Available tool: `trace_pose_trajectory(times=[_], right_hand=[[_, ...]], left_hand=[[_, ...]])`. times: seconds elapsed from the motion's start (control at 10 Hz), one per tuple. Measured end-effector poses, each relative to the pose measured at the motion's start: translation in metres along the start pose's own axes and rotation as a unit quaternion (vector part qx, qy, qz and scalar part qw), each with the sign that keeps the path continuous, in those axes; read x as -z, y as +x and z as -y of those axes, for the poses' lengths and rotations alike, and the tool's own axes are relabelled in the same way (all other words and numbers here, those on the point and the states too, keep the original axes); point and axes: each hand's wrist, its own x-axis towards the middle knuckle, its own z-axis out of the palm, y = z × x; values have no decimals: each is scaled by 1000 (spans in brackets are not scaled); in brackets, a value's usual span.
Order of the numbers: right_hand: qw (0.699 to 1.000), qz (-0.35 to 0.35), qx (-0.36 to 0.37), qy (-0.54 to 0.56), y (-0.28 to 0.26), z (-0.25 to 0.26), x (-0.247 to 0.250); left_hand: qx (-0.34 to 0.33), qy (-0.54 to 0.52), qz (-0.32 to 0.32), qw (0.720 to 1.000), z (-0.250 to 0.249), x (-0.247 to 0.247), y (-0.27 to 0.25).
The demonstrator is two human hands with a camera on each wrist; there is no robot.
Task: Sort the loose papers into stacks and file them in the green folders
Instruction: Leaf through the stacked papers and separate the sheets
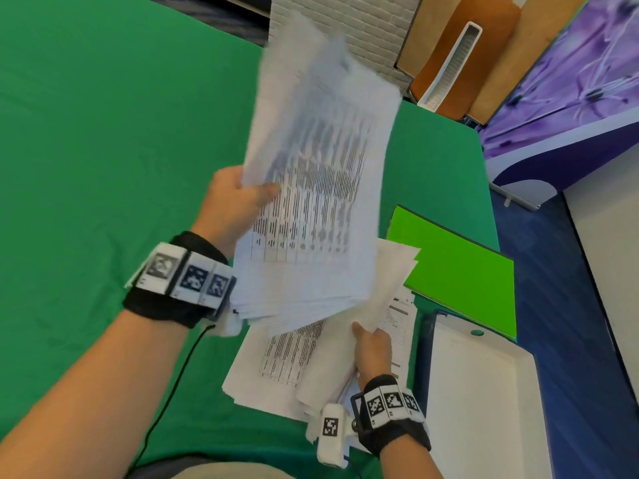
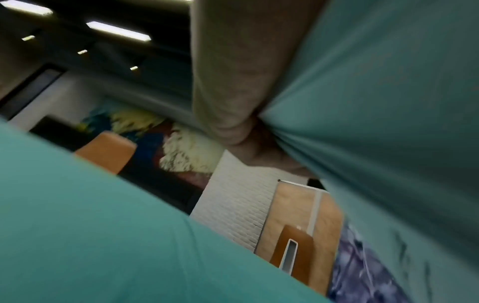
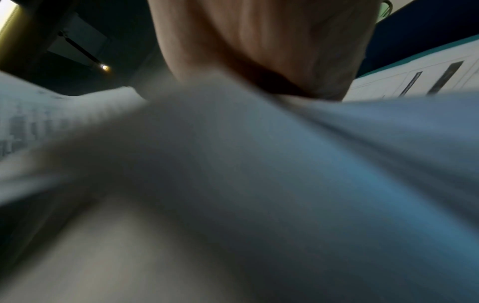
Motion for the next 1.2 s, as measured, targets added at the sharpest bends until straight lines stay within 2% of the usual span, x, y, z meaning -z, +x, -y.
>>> trace_pose_trajectory(times=[0.1,0.2,0.3,0.4,0.6,0.7,0.8,0.9,1.1,1.2], right_hand=[[999,11,6,-44,0,3,-3],[997,12,17,-76,-1,5,-6],[994,29,32,-100,-1,5,-12],[987,41,48,-148,-13,17,-11],[981,-16,74,-179,6,8,19],[982,-30,113,-151,13,2,29],[984,-42,128,-115,13,1,41],[982,-60,144,-102,10,3,47],[985,-82,146,-48,14,4,68],[986,-90,135,-26,17,4,73]], left_hand=[[163,-244,66,954,22,-1,8],[321,-335,144,874,70,-25,-5],[396,-373,145,827,115,-55,-29],[418,-369,146,817,140,-68,-42],[398,-364,117,834,145,-48,-27],[393,-333,127,848,138,-36,-20],[399,-317,107,854,139,-20,-10],[407,-277,125,861,138,-9,-9],[433,-209,185,857,144,7,-11],[429,-180,192,864,150,10,-10]])
